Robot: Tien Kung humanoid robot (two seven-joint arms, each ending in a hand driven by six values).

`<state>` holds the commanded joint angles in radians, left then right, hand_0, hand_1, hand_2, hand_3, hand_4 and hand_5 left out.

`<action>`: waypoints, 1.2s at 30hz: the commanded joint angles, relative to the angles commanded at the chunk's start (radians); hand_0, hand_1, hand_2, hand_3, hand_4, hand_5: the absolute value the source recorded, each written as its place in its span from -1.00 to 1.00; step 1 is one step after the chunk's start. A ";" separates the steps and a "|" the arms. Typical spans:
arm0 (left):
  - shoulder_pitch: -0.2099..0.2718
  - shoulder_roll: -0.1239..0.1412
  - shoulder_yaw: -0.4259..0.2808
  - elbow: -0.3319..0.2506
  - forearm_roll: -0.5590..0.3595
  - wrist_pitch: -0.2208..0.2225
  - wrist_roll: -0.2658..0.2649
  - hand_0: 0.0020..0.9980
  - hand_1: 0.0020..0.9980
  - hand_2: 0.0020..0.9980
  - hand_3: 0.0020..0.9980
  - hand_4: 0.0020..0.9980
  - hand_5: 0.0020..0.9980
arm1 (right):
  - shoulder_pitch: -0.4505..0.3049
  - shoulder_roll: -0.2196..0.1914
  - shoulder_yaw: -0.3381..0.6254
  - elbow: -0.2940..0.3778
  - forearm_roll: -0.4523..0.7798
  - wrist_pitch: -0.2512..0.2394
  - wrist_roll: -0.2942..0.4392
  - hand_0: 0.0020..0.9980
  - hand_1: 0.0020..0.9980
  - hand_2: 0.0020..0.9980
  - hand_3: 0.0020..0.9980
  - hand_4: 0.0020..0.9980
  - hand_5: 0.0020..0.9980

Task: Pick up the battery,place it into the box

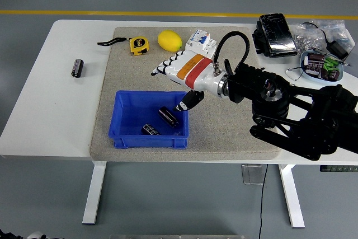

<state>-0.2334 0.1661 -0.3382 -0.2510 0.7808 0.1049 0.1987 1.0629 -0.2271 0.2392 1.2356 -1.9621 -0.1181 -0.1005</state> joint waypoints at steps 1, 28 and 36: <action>0.000 0.000 0.001 0.000 -0.002 0.000 -0.001 0.47 0.46 0.55 0.27 0.29 0.07 | -0.002 -0.002 0.006 -0.001 0.001 -0.002 0.000 0.54 0.58 0.70 0.76 1.00 -0.32; 0.002 -0.012 0.009 0.002 -0.011 0.004 -0.006 0.47 0.46 0.55 0.27 0.29 0.07 | -0.341 -0.142 0.205 0.027 1.007 -0.154 0.534 0.48 0.50 0.60 0.69 1.00 0.54; -0.004 -0.015 0.011 0.003 -0.009 0.009 -0.009 0.46 0.46 0.55 0.27 0.29 0.07 | -0.490 -0.053 0.368 -0.030 1.345 -0.112 0.591 0.48 0.50 0.61 0.70 1.00 0.56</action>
<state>-0.2371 0.1515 -0.3271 -0.2480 0.7721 0.1143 0.1899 0.5729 -0.2797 0.6068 1.2052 -0.6173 -0.2296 0.4903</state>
